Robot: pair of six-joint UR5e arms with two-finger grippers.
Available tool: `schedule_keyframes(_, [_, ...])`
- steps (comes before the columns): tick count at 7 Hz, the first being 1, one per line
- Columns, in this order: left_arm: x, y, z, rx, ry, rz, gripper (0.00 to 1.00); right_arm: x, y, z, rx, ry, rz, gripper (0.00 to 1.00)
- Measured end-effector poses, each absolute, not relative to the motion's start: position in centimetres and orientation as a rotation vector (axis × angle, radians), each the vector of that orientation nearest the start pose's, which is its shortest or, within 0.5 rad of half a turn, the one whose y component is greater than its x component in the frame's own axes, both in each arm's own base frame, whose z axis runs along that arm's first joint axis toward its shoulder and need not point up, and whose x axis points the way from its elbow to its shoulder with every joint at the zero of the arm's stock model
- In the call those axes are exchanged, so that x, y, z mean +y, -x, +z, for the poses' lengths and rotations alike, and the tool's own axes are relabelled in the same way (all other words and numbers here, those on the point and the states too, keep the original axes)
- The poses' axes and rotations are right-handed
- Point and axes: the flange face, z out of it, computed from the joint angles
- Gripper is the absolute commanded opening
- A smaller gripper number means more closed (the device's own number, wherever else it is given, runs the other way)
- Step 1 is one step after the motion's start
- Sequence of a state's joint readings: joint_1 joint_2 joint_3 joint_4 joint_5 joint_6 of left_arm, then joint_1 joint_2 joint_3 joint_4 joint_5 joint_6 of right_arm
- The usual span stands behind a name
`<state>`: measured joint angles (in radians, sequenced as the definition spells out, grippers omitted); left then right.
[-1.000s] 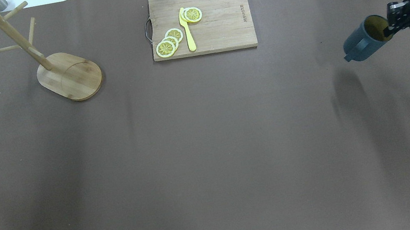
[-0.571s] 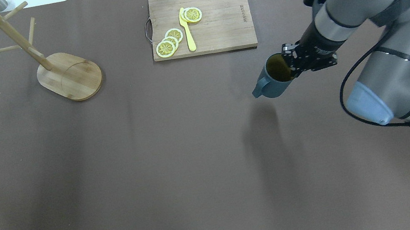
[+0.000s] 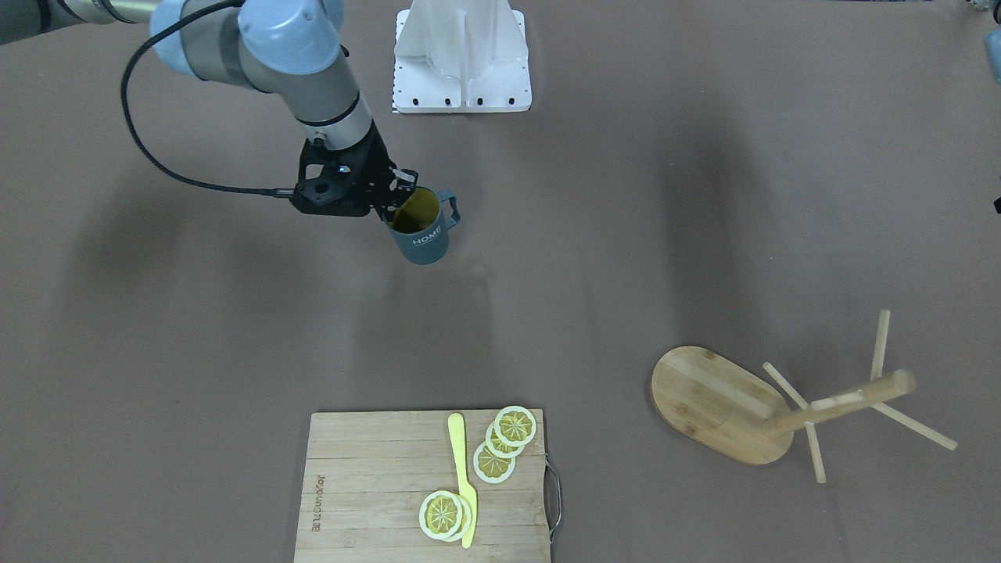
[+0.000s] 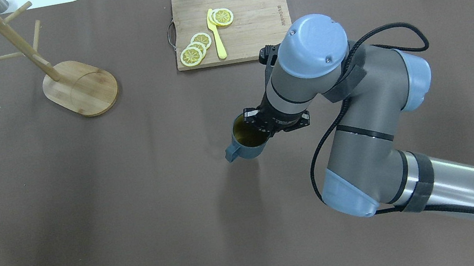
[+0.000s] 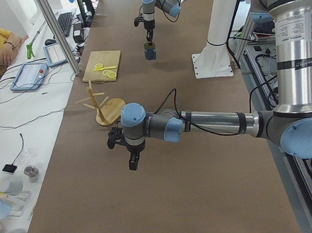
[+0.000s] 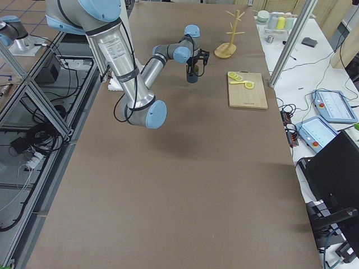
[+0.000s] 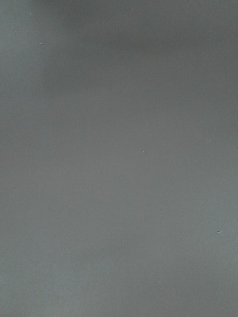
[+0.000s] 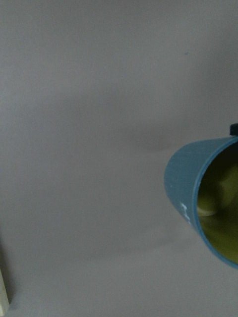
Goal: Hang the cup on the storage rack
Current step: 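Carry the blue mug with the right gripper to the table center and set it down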
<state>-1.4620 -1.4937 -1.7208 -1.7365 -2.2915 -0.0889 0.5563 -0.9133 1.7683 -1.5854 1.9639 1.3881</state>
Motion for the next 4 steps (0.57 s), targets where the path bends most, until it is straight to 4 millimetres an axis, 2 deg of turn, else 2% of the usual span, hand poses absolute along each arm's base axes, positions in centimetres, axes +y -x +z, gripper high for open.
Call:
schedule_keyframes(2, [-47.8,1.6,60.6,0.737,-0.157,0.102,0.99,-42.0,54.4,17.9,-0.895,0.054,0.18,0.0])
schedule_keyframes(3, [-47.8,1.6,60.6,0.738,-0.157,0.102,0.99,-41.6,55.9,17.8,-0.908,0.055,0.178,0.15])
schedule_keyframes(4, [-47.8,1.6,60.6,0.737,-0.157,0.101,0.99,-41.3,56.8,17.8,-0.924,0.056,0.177,0.46])
